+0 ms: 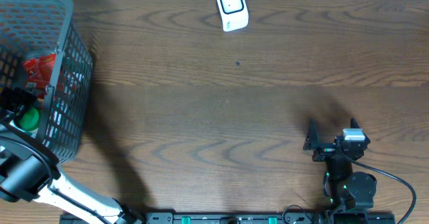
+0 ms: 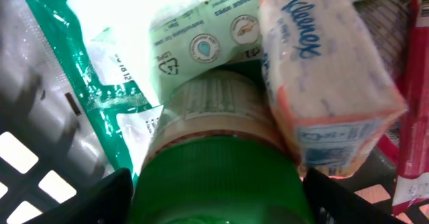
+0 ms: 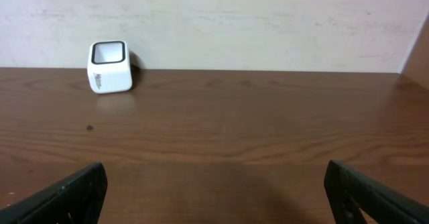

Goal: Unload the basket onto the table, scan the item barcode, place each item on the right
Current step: 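Grasp the green-capped Knorr jar with the left gripper and lift, then carry the jar with the left gripper toward the white scanner, then hold the jar under the scanner, then lower it onto the table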

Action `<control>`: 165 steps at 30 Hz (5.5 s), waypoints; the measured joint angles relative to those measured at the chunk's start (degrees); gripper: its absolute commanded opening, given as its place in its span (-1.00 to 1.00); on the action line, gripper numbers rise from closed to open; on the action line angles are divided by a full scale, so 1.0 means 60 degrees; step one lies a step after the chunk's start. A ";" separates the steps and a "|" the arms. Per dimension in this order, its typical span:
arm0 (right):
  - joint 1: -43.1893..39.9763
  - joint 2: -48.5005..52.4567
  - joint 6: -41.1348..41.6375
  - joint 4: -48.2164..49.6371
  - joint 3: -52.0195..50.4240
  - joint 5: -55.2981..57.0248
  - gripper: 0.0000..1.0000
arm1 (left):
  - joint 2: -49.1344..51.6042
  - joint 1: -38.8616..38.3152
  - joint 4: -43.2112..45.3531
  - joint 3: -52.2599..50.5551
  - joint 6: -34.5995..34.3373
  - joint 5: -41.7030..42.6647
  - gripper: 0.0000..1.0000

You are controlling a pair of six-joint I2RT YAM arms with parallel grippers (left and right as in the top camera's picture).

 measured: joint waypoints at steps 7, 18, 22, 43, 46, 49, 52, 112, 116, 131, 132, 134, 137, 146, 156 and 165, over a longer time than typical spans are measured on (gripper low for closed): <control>0.0000 0.0000 0.0000 0.0000 0.0000 0.0000 0.98 | 0.0000 -0.0361 0.0047 -0.0044 0.0000 -0.0375 0.48; 0.0000 0.0000 0.0000 0.0000 0.0000 0.0000 0.98 | -0.0186 -0.0386 0.0175 -0.0106 -0.0004 -0.0543 0.23; 0.0000 0.0000 0.0000 0.0000 0.0000 0.0000 0.99 | -0.0852 -0.0386 0.0291 -0.0215 -0.0004 -0.0550 0.23; 0.0000 0.0000 0.0000 0.0000 0.0000 0.0000 0.99 | -0.7315 -0.2087 0.1144 -0.0022 -0.0331 0.0007 0.17; 0.0000 0.0000 0.0000 0.0000 0.0000 -0.0004 0.99 | -0.7909 -0.3679 0.0962 0.0069 -0.0335 0.0102 0.17; 0.0000 0.0000 0.0000 0.0000 0.0000 -0.0004 0.98 | -0.8167 -0.5464 0.0521 0.0146 -0.0342 0.0204 0.17; 0.0000 0.0000 0.0000 0.0000 0.0000 -0.0004 0.98 | -0.8058 -0.7242 0.0073 0.0153 -0.0346 0.0255 0.17; 0.0000 0.0000 0.0000 0.0000 0.0000 -0.0004 0.98 | 0.0004 -1.4553 0.2878 -0.0907 -0.3770 -0.2047 0.16; 0.0000 0.0000 0.0000 0.0000 0.0000 0.0000 0.98 | 0.0004 -1.4553 0.2929 -0.0933 -0.3796 -0.2051 0.33; 0.0000 0.0000 0.0000 0.0000 0.0000 0.0000 0.99 | 0.0004 -1.4553 0.2943 -0.0936 -0.3799 -0.2076 0.39; 0.0000 0.0000 0.0000 0.0000 0.0000 -0.0004 0.98 | 0.0004 -1.4553 0.2943 -0.0936 -0.3799 -0.2076 0.39; 0.0000 0.0000 0.0000 0.0000 0.0000 -0.0004 0.98 | 0.0004 -1.4553 0.2943 -0.0936 -0.3799 -0.2076 0.39; 0.0000 0.0000 0.0004 0.0000 0.0000 -0.0004 0.98 | 0.0004 -1.4553 0.2943 -0.0940 -0.3799 -0.2076 0.39; 0.0000 0.0000 0.0000 0.0000 0.0000 0.0000 0.99 | 0.0007 -1.4553 0.2965 -0.1381 -0.3799 -0.2065 0.39; 0.0000 0.0000 0.0000 0.0000 0.0000 0.0000 0.99 | 0.0007 -1.4553 0.3067 -0.1384 -0.3792 -0.1829 0.81; 0.0000 0.0000 0.0000 0.0000 0.0000 0.0000 0.99 | 0.0007 -1.4560 0.2754 -0.1384 -0.3592 -0.1821 0.64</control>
